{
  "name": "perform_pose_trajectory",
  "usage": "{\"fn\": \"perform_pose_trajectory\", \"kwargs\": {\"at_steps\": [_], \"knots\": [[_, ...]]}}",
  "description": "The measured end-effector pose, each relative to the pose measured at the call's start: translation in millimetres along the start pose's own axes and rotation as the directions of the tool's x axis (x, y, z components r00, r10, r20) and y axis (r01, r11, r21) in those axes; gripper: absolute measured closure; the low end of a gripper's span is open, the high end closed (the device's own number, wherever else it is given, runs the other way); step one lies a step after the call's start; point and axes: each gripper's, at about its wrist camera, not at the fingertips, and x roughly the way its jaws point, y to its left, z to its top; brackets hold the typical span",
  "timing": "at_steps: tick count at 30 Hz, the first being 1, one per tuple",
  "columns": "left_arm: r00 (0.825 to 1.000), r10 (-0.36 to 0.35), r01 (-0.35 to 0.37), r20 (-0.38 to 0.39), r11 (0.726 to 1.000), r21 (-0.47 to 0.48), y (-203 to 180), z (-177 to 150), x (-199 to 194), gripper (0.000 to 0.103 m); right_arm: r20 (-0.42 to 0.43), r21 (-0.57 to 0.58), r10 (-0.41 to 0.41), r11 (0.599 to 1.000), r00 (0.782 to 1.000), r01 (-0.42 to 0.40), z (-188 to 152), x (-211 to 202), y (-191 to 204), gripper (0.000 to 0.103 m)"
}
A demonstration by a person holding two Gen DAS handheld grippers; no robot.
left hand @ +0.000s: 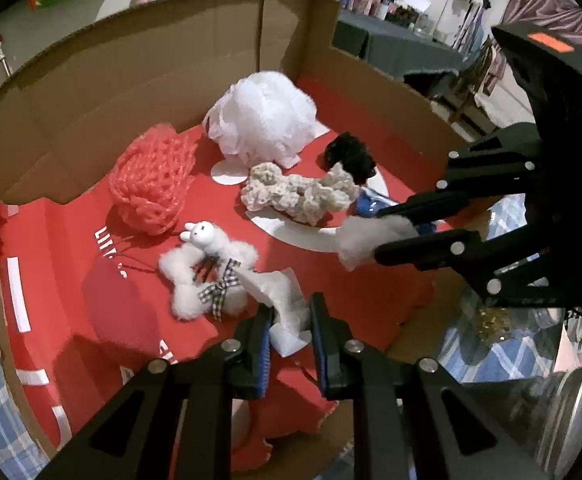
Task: Organize soft objects
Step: 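Carry the tissue and cotton pad over the box and lower them inside, then open both tools to drop the tissue and cotton pad in the box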
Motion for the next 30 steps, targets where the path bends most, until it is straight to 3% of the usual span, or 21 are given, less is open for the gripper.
{"fn": "perform_pose_trajectory", "kwargs": {"at_steps": [7, 16, 27, 30], "knots": [[0.998, 0.006, -0.004, -0.065, 1.000, 0.018, 3, 5, 18, 0.085, -0.071, -0.022, 0.006, 1.000, 0.997, -0.008, 10, 21, 2, 0.085], [0.998, 0.013, -0.011, -0.062, 1.000, 0.025, 5, 5, 18, 0.084, -0.103, -0.046, -0.022, 0.999, 0.994, 0.017, 14, 32, 6, 0.085], [0.998, 0.029, -0.028, -0.056, 0.999, 0.030, 1, 5, 20, 0.073, -0.103, -0.049, -0.032, 0.998, 0.994, 0.027, 15, 32, 7, 0.084], [0.999, 0.027, -0.026, -0.045, 0.999, 0.027, 1, 5, 18, 0.064, -0.106, -0.047, -0.032, 0.999, 0.994, 0.027, 15, 33, 7, 0.083]]}}
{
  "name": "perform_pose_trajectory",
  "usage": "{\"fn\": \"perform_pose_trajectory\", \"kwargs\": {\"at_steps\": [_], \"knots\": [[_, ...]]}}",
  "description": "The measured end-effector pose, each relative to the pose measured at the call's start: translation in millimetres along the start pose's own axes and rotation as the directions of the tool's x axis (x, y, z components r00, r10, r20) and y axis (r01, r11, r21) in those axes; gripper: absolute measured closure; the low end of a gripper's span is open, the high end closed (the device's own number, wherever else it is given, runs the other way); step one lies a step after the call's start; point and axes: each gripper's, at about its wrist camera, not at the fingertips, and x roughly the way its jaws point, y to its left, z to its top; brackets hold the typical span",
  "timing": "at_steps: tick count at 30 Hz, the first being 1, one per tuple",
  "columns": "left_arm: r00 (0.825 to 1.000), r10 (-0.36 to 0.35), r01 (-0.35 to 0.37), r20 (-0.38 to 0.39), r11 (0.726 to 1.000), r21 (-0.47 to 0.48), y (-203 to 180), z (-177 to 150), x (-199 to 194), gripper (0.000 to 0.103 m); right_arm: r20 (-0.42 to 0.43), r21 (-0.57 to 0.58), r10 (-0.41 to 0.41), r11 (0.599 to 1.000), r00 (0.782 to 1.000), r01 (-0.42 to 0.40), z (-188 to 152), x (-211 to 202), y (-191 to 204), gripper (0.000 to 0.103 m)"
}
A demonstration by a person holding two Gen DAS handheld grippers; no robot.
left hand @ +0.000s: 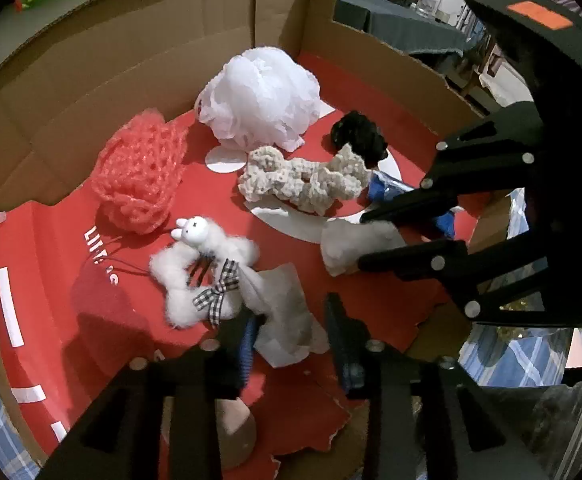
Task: Organize soft objects
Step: 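Open both tools to drop the tissue and cotton pad in the box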
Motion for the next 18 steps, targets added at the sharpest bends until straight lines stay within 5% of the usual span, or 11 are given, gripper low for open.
{"fn": "perform_pose_trajectory", "kwargs": {"at_steps": [15, 16, 18], "knots": [[0.996, 0.055, -0.053, 0.072, 0.998, -0.034, -1, -15, -39, 0.037, 0.011, 0.025, -0.010, 1.000, 1.000, 0.010, -4, -10, -4, 0.077], [0.995, 0.060, -0.057, 0.080, 0.998, -0.041, -2, -16, -42, 0.034, 0.013, 0.028, -0.008, 1.000, 1.000, 0.008, -5, -12, -4, 0.073], [0.992, 0.071, -0.065, 0.103, 0.996, -0.062, -3, -21, -52, 0.031, 0.018, 0.036, -0.013, 0.999, 1.000, 0.012, -7, -16, -4, 0.050]]}}
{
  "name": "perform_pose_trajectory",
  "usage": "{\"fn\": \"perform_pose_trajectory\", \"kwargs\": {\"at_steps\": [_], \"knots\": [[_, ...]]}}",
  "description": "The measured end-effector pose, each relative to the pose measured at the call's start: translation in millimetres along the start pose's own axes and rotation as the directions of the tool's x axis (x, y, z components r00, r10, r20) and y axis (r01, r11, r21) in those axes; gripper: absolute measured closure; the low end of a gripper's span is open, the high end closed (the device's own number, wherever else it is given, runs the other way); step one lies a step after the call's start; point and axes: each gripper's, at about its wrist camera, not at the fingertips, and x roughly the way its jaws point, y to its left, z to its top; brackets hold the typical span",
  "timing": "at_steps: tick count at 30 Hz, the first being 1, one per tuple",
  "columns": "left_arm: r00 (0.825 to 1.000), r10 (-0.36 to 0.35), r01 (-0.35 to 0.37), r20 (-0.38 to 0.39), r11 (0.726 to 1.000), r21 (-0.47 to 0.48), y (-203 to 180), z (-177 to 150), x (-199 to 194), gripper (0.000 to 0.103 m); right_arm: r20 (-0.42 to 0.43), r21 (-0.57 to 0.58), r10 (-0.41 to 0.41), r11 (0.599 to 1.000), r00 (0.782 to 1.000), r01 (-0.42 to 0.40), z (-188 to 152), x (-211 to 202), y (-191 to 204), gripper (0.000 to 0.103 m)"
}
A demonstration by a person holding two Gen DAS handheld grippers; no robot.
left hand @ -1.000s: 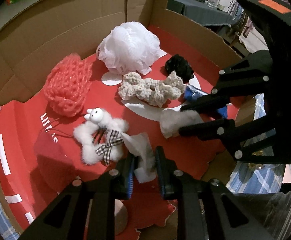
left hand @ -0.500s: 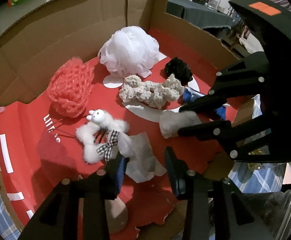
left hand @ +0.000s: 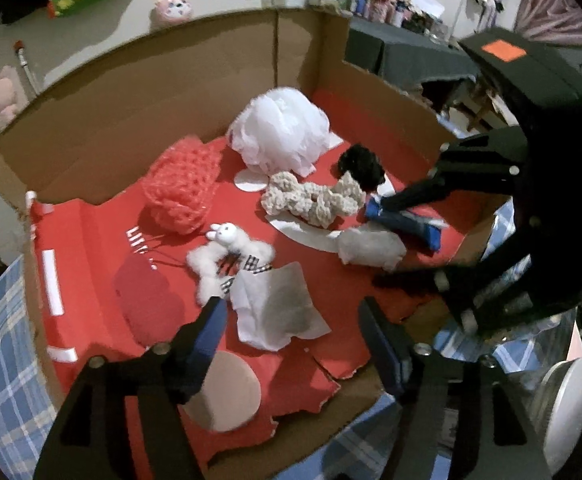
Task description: Organize soft objects
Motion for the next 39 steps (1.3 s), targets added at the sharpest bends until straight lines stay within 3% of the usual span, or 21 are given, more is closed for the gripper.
{"fn": "perform_pose_trajectory", "kwargs": {"at_steps": [1, 8, 13, 15, 27, 39], "knots": [[1.000, 0.002, -0.002, 0.008, 1.000, -0.009, 0, -2, -4, 0.030, 0.010, 0.003, -0.008, 1.000, 1.000, 0.008, -1, -3, 0, 0.034], [0.994, 0.075, -0.067, 0.080, 0.993, -0.096, -5, -12, -35, 0.015, 0.076, 0.057, -0.073, 0.996, 0.994, 0.069, -9, -39, 1, 0.034], [0.984, 0.146, -0.123, 0.104, 0.972, -0.202, -2, -21, -46, 0.006, 0.097, 0.191, -0.120, 0.976, 0.988, 0.100, -16, -62, -1, 0.031], [0.980, 0.173, -0.145, 0.099, 0.960, -0.241, 0, -26, -47, 0.005, 0.103, 0.244, -0.138, 0.963, 0.985, 0.109, -20, -67, -3, 0.026], [0.979, 0.204, -0.178, 0.025, 0.902, -0.393, 13, -46, -26, 0.005, 0.072, 0.401, -0.164, 0.908, 0.984, 0.122, -38, -54, -9, 0.025], [0.974, 0.227, -0.218, -0.023, 0.893, -0.395, 13, -47, -8, 0.005, 0.040, 0.434, -0.157, 0.892, 0.987, 0.124, -45, -36, -11, 0.025]]}}
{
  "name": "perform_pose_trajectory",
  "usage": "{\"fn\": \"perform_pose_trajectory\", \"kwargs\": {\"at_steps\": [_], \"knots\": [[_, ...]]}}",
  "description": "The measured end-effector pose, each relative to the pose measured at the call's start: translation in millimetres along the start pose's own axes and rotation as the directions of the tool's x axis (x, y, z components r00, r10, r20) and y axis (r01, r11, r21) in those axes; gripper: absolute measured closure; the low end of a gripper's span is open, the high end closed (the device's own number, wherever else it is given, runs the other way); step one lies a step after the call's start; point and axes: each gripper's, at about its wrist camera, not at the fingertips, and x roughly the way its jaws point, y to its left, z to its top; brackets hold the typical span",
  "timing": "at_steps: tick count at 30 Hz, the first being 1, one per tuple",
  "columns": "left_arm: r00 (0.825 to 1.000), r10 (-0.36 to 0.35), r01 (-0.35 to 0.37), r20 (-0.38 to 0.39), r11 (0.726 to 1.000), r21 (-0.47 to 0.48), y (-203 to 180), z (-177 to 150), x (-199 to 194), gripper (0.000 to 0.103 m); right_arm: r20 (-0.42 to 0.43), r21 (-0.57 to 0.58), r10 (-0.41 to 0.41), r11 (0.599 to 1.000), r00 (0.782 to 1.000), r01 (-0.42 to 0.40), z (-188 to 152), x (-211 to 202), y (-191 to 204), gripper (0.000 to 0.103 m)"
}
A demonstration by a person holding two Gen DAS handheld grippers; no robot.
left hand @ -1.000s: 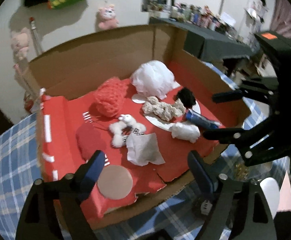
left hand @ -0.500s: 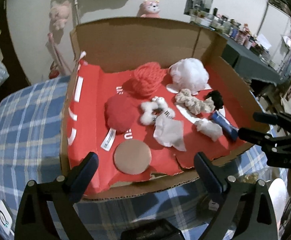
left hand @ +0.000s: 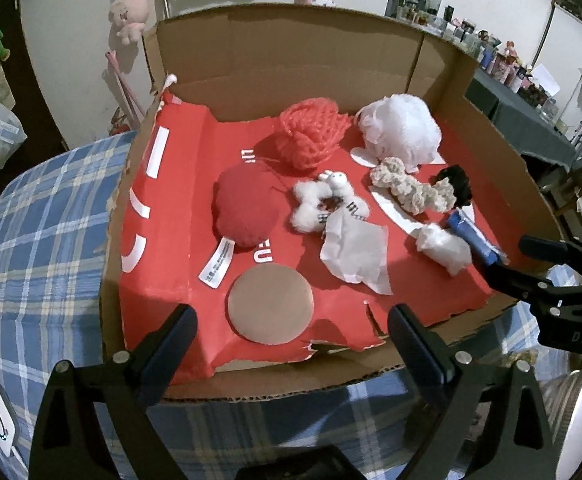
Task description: Organize soft objects
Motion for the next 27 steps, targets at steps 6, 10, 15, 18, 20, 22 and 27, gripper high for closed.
{"fn": "perform_pose_trajectory", "kwargs": {"at_steps": [6, 10, 15, 18, 20, 22, 27], "knots": [[1.000, 0.003, -0.003, -0.004, 1.000, -0.018, 3.5, 1.4, 2.5, 0.005, 0.003, 0.016, -0.005, 1.000, 1.000, 0.005, -0.8, 1.5, -3.7, 0.025], [1.000, 0.007, -0.007, 0.004, 1.000, -0.016, 3.3, 1.7, 2.8, 0.005, 0.002, 0.029, 0.005, 1.000, 1.000, -0.005, -1.0, 1.2, -6.5, 0.025], [1.000, 0.000, 0.000, 0.006, 1.000, -0.026, 5.4, 2.0, 2.9, 0.005, 0.009, 0.033, 0.003, 0.999, 1.000, -0.004, -1.0, 0.2, -7.3, 0.025], [1.000, -0.002, 0.002, 0.005, 1.000, -0.027, 5.7, 1.5, 2.7, 0.005, 0.013, 0.033, 0.000, 0.999, 1.000, 0.000, -1.2, -0.4, -7.2, 0.025], [1.000, 0.004, -0.003, 0.008, 1.000, -0.027, 5.4, 1.4, 2.5, 0.005, 0.014, 0.031, -0.001, 1.000, 1.000, 0.000, -1.1, -0.5, -7.0, 0.025], [1.000, 0.005, -0.005, 0.010, 1.000, -0.022, 5.0, 1.2, 2.1, 0.005, 0.015, 0.031, -0.001, 1.000, 1.000, 0.001, -1.2, -0.6, -7.0, 0.025], [1.000, 0.012, -0.012, 0.011, 1.000, -0.023, 4.8, 1.4, 2.4, 0.005, 0.016, 0.031, -0.002, 1.000, 1.000, 0.002, -1.3, -0.6, -6.8, 0.025]]}}
